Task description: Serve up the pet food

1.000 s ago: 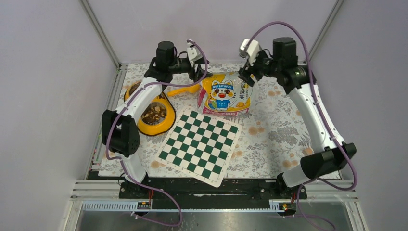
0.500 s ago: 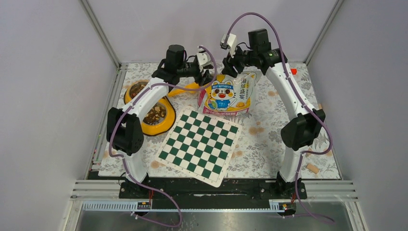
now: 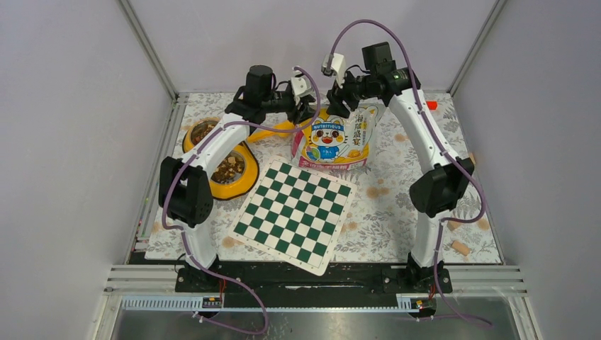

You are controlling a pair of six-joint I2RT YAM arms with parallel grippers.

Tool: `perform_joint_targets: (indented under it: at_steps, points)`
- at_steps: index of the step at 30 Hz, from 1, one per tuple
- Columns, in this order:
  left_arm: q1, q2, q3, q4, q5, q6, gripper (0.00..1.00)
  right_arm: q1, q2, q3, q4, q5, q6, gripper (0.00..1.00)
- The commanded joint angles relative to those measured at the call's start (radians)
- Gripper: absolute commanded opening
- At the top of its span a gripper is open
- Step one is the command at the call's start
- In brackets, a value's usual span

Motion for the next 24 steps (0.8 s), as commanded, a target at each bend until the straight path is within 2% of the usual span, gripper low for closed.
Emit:
perform_joint_targets:
  at_steps: [1, 5, 7, 9, 13, 14, 16, 17, 20, 21, 22, 23, 24]
  points:
    - [-0.004, 0.006, 0.036, 0.093, 0.037, -0.057, 0.48, 0.022, 0.053, 0.074, -0.024, 0.02, -0.032, 0.63]
    - [-0.012, 0.012, 0.025, 0.139, 0.05, -0.115, 0.43, 0.025, 0.094, 0.135, -0.024, 0.029, -0.017, 0.46]
    - [-0.015, 0.016, 0.021, 0.138, 0.053, -0.114, 0.34, 0.025, 0.093, 0.133, -0.016, 0.03, -0.016, 0.32]
    - [-0.015, 0.016, 0.019, 0.134, 0.064, -0.104, 0.24, 0.025, 0.089, 0.128, -0.016, 0.032, -0.02, 0.25]
    - [-0.015, 0.016, 0.019, 0.083, 0.062, -0.043, 0.11, 0.025, 0.079, 0.113, -0.018, 0.037, -0.03, 0.14]
    - [-0.015, 0.017, 0.02, 0.077, 0.054, -0.035, 0.14, 0.025, 0.076, 0.111, -0.018, 0.033, -0.03, 0.11]
    - [-0.015, 0.018, 0.024, 0.074, 0.052, -0.029, 0.3, 0.026, 0.072, 0.109, -0.018, 0.021, -0.028, 0.04]
    - [-0.015, 0.02, 0.029, 0.073, 0.065, -0.033, 0.35, 0.025, 0.07, 0.11, -0.017, 0.013, -0.028, 0.01]
    - [-0.018, 0.029, 0.038, 0.078, 0.091, -0.042, 0.36, 0.026, 0.067, 0.111, -0.017, 0.0, -0.024, 0.0]
    - [-0.02, 0.032, 0.038, 0.078, 0.089, -0.037, 0.32, 0.026, 0.066, 0.111, -0.017, -0.002, -0.023, 0.0]
    - [-0.022, 0.031, 0.036, 0.078, 0.084, -0.032, 0.23, 0.025, 0.064, 0.11, -0.017, -0.003, -0.024, 0.0]
    - [-0.023, 0.03, 0.034, 0.076, 0.078, -0.026, 0.07, 0.025, 0.063, 0.107, -0.017, 0.002, -0.026, 0.0]
    - [-0.022, 0.029, 0.033, 0.069, 0.064, -0.017, 0.0, 0.025, 0.06, 0.104, -0.018, 0.011, -0.029, 0.0]
